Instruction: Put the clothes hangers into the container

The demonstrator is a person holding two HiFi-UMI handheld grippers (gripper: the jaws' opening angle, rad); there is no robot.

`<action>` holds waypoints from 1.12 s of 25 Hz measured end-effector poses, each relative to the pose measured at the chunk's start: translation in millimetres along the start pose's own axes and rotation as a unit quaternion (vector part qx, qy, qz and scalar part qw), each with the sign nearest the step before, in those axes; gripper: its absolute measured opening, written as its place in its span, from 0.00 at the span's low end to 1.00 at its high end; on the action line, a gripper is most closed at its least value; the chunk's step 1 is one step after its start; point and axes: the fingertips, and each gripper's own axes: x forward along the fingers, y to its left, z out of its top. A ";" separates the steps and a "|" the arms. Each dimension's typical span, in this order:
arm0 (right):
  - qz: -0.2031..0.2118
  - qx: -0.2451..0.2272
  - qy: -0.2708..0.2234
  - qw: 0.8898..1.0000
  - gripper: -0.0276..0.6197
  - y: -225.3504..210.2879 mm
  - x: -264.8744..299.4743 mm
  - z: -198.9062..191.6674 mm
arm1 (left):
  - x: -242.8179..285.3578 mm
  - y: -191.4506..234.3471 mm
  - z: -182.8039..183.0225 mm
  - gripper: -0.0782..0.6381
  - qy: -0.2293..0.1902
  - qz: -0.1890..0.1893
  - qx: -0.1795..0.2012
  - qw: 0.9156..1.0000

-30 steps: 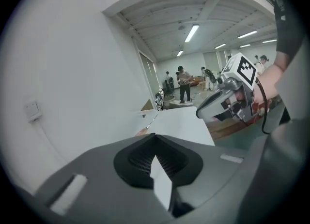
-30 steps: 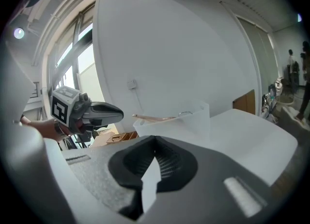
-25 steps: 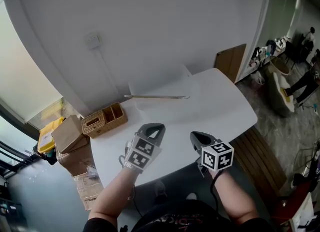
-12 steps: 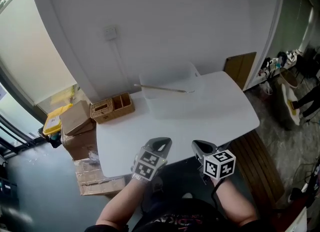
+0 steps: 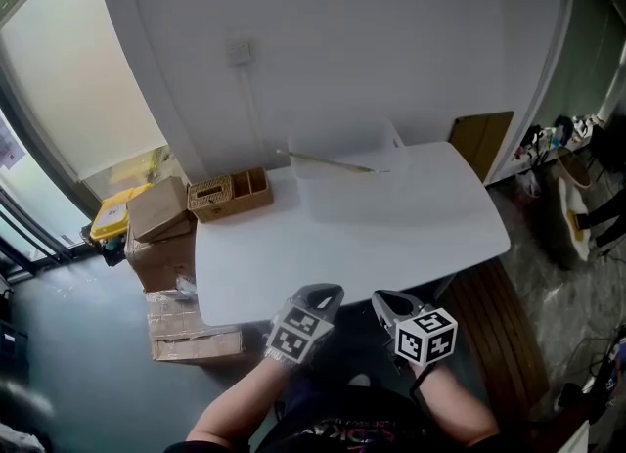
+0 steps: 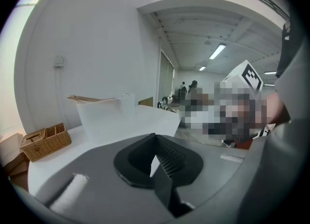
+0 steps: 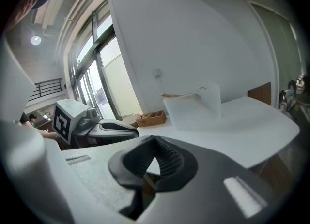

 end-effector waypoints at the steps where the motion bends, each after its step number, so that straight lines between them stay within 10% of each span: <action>1: 0.001 -0.001 0.002 1.000 0.05 1.8 -2.3 -3.2 | 0.1 -3.9 -1.8 0.12 0.001 -0.002 0.000 1.000; 28: -0.002 0.008 0.002 1.000 0.05 -21.1 -15.1 -14.6 | 20.1 -31.2 -2.6 0.12 0.011 -0.021 0.011 1.000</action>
